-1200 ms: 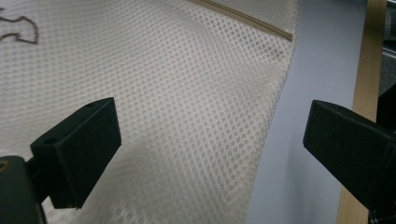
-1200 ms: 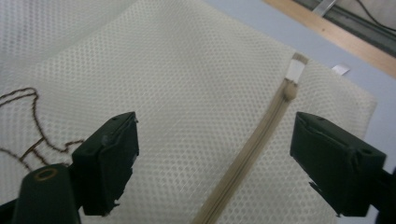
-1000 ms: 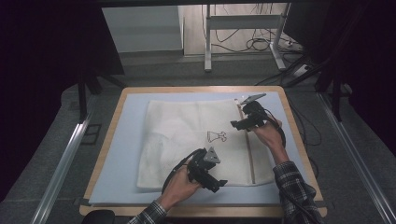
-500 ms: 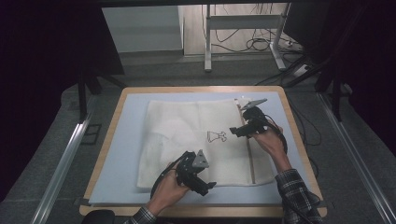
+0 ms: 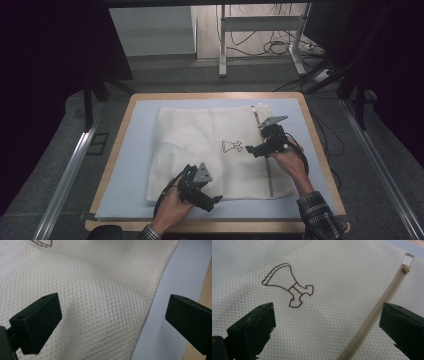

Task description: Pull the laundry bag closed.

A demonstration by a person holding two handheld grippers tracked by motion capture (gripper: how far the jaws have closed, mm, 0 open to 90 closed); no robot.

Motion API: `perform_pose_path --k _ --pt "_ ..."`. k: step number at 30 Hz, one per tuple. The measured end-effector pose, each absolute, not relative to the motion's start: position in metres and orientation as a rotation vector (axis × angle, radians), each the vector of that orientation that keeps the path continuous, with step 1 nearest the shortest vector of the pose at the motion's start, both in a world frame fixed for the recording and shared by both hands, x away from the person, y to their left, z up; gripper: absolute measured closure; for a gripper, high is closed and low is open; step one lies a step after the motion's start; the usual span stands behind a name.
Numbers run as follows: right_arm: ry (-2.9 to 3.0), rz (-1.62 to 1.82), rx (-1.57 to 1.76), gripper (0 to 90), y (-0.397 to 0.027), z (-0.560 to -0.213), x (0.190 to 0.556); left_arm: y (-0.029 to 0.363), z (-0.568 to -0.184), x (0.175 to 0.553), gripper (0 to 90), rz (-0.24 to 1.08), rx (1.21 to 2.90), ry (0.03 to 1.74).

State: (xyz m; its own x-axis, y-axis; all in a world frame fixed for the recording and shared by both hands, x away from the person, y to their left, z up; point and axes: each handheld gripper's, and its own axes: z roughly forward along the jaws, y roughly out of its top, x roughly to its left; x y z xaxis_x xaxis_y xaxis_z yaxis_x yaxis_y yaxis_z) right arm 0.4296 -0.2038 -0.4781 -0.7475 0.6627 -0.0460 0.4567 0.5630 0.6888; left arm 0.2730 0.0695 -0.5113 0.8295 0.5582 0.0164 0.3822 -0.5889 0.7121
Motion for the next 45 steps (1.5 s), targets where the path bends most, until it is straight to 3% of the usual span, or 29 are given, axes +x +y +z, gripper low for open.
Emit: perform_pose_path --k 45 --pt "2.478 1.025 0.784 0.0 -0.210 -0.482 0.326 0.137 -0.506 0.240 0.0 0.383 2.192 0.823"
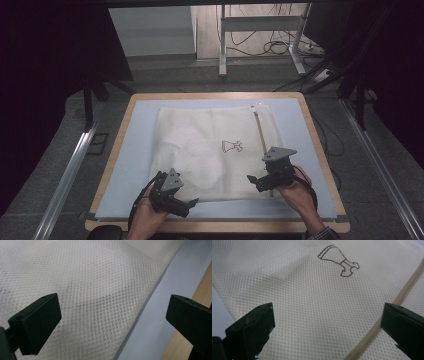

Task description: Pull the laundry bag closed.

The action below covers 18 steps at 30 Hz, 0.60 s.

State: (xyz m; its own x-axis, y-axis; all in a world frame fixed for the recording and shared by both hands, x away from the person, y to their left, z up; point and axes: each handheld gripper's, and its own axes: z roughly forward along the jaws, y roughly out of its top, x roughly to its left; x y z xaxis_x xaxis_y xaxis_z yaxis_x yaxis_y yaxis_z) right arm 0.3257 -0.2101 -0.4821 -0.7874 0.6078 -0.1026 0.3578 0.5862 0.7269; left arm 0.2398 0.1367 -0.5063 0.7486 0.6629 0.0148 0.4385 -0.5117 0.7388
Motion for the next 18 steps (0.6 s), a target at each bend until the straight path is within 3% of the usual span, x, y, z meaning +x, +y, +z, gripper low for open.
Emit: perform_pose_path --k 18 --pt "2.495 1.010 0.784 0.0 -0.215 -0.483 0.293 0.150 -0.506 0.227 0.0 0.418 2.186 0.848"
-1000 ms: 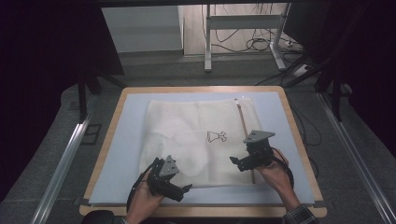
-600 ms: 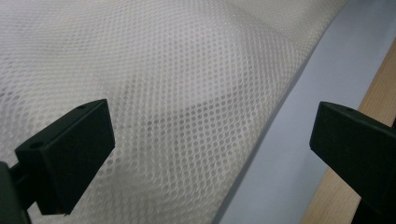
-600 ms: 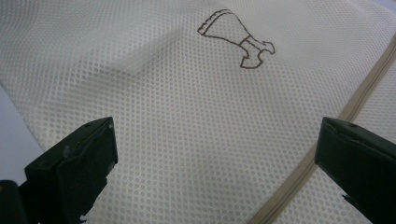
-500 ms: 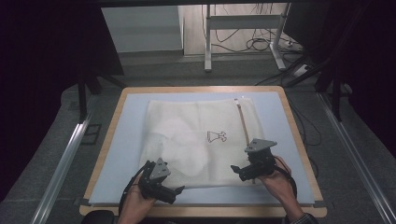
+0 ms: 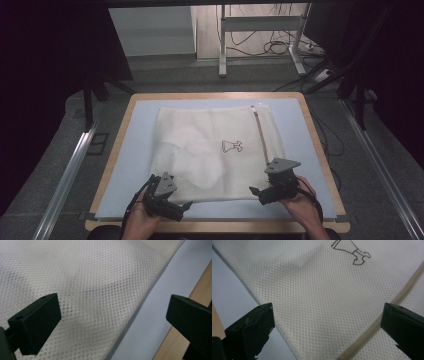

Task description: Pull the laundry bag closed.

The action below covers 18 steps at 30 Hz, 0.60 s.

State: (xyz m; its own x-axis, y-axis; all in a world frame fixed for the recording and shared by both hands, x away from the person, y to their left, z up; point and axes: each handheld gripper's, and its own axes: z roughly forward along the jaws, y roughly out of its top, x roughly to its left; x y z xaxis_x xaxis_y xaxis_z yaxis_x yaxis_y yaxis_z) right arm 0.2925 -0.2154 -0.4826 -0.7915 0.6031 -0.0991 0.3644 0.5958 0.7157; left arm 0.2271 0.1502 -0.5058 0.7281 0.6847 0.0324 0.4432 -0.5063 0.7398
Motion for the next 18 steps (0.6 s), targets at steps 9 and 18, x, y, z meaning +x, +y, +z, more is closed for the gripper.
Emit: perform_pose_path --k 9,18 --pt "2.484 1.033 0.785 0.0 -0.222 -0.479 0.273 0.161 -0.502 0.221 0.0 0.436 2.154 0.876" --pt "2.470 1.024 0.793 0.0 -0.233 -0.478 0.254 0.173 -0.495 0.215 0.0 0.449 2.118 0.893"
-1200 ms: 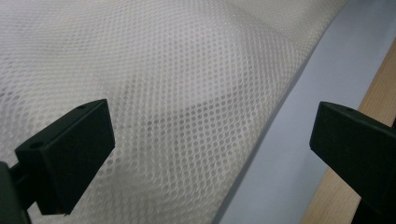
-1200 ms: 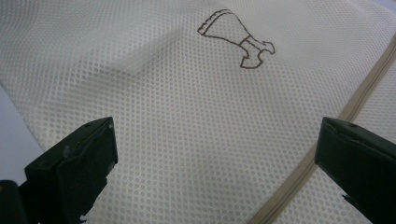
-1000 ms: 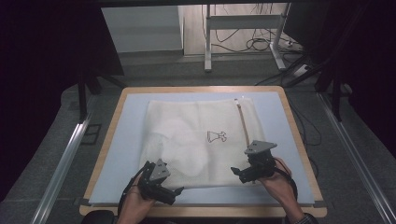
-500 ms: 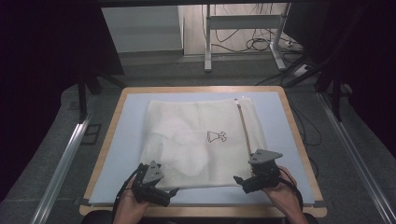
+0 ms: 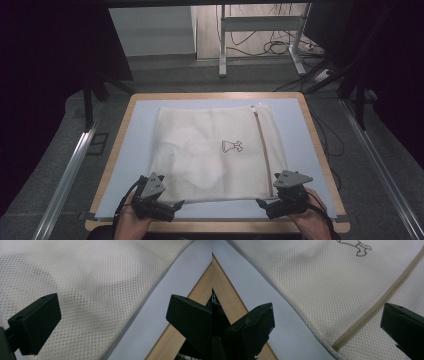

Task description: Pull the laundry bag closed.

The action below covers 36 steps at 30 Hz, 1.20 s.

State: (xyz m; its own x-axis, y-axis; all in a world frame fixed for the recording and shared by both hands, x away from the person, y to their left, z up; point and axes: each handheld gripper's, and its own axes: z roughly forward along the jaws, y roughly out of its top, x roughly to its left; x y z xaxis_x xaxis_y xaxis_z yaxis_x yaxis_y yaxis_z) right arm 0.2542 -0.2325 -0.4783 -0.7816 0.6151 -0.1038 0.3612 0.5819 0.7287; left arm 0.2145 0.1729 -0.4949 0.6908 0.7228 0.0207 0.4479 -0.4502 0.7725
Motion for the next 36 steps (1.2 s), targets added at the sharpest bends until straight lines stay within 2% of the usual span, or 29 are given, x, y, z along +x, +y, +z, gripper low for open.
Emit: perform_pose_path --k 36 --pt "2.362 1.042 0.973 0.0 -0.291 -0.484 0.206 0.211 -0.498 0.198 0.0 0.461 2.064 1.025"
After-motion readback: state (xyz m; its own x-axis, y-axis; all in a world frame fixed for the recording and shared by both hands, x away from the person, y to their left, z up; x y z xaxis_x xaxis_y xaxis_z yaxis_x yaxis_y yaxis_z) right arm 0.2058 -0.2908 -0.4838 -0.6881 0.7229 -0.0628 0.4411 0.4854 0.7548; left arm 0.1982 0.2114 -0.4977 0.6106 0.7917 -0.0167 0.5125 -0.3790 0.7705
